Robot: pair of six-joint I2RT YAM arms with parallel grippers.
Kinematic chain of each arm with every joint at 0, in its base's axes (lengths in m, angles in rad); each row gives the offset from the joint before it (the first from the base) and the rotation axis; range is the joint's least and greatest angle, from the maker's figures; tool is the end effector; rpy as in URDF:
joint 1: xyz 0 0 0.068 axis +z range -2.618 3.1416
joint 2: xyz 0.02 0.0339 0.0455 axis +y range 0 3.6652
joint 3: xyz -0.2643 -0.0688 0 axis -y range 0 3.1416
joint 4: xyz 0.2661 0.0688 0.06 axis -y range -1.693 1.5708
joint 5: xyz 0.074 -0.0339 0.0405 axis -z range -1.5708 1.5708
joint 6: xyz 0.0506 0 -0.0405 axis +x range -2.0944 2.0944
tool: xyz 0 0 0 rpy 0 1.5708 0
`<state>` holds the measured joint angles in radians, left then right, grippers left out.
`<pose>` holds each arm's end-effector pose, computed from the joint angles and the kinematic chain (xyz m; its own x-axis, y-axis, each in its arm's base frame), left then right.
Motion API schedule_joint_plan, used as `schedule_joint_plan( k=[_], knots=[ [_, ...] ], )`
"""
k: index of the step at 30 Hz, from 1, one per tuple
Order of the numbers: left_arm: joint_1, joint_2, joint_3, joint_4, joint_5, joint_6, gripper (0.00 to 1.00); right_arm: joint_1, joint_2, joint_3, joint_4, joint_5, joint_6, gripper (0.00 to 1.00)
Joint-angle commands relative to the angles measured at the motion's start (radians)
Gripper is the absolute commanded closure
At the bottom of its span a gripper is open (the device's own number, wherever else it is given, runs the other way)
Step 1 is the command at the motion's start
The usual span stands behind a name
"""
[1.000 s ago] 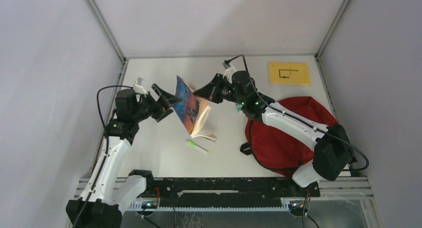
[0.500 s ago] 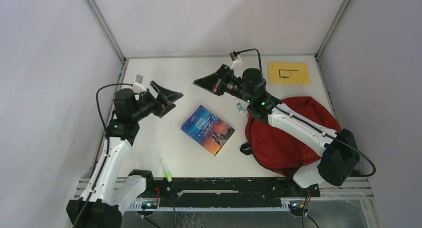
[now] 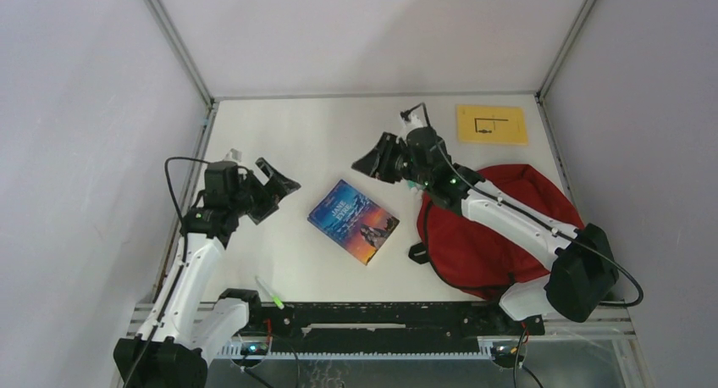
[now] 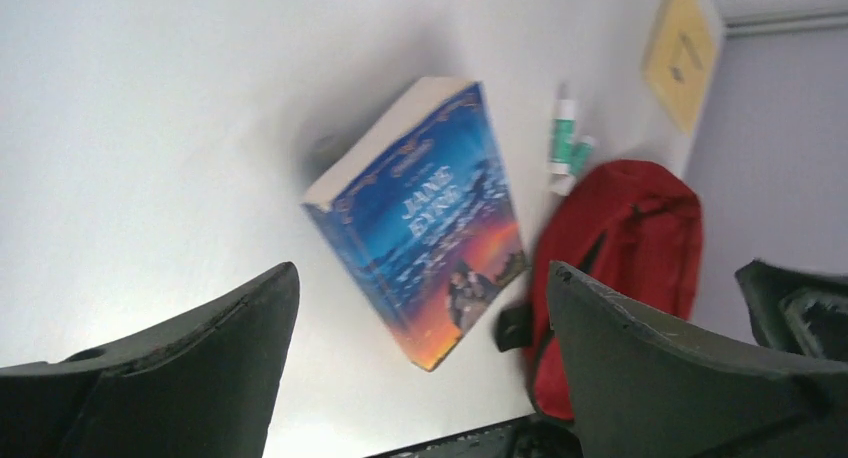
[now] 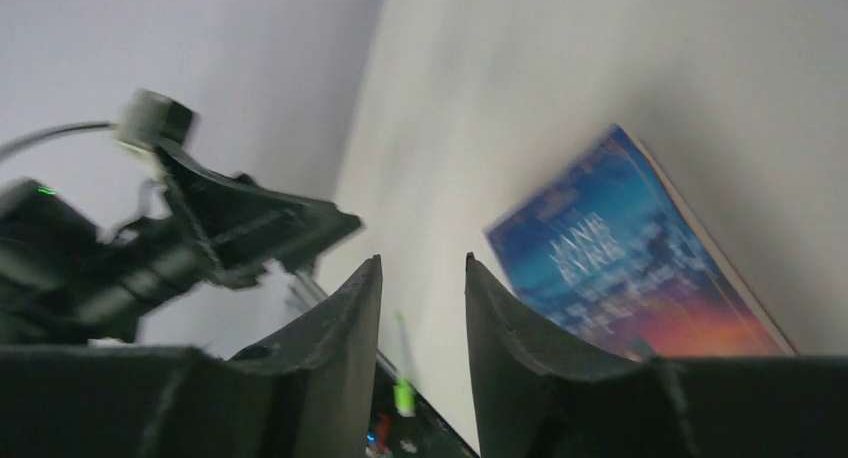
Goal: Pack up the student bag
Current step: Move the stationery to the center of the board.
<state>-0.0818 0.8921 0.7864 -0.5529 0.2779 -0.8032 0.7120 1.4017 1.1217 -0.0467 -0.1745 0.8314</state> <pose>0.2202 -0.0320 0.2758 -0.6357 -0.6422 -0.4284 -0.2342 0.6892 -0.6857 0.2707 0.2452 0.3184 -0.7311 0.3302 -0.5970 -0.3379 0.5849 0.7373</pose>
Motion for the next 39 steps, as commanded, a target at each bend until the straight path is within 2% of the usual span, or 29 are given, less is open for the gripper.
schedule_joint_plan(
  k=[1, 3, 10, 15, 24, 32, 39],
  knots=[
    [0.006, -0.010, -0.039, -0.090, -0.150, 0.026, 0.04, 0.038, -0.037, -0.053, -0.122, 0.092, -0.117, 0.53],
    [0.007, -0.007, -0.034, -0.138, -0.211, 0.020, 0.04, 0.059, -0.023, -0.071, -0.140, 0.101, -0.132, 0.49],
    [0.006, 0.002, 0.006, -0.401, -0.500, -0.020, 0.05, 0.133, 0.023, -0.110, -0.151, 0.118, -0.151, 0.47],
    [0.003, 0.033, -0.021, -0.511, -0.582, -0.112, 0.05, 0.165, 0.060, -0.114, -0.152, 0.124, -0.150, 0.46],
    [-0.049, 0.285, -0.041, -0.577, -0.551, -0.177, 0.00, 0.176, 0.023, -0.174, -0.115, 0.142, -0.121, 0.46],
    [-0.060, 0.293, -0.129, -0.493, -0.429, -0.172, 0.00, 0.178, -0.024, -0.238, -0.091, 0.145, -0.099, 0.46],
    [-0.060, 0.306, -0.232, -0.379, -0.340, -0.204, 0.04, 0.179, -0.044, -0.263, -0.081, 0.135, -0.097, 0.46]
  ],
)
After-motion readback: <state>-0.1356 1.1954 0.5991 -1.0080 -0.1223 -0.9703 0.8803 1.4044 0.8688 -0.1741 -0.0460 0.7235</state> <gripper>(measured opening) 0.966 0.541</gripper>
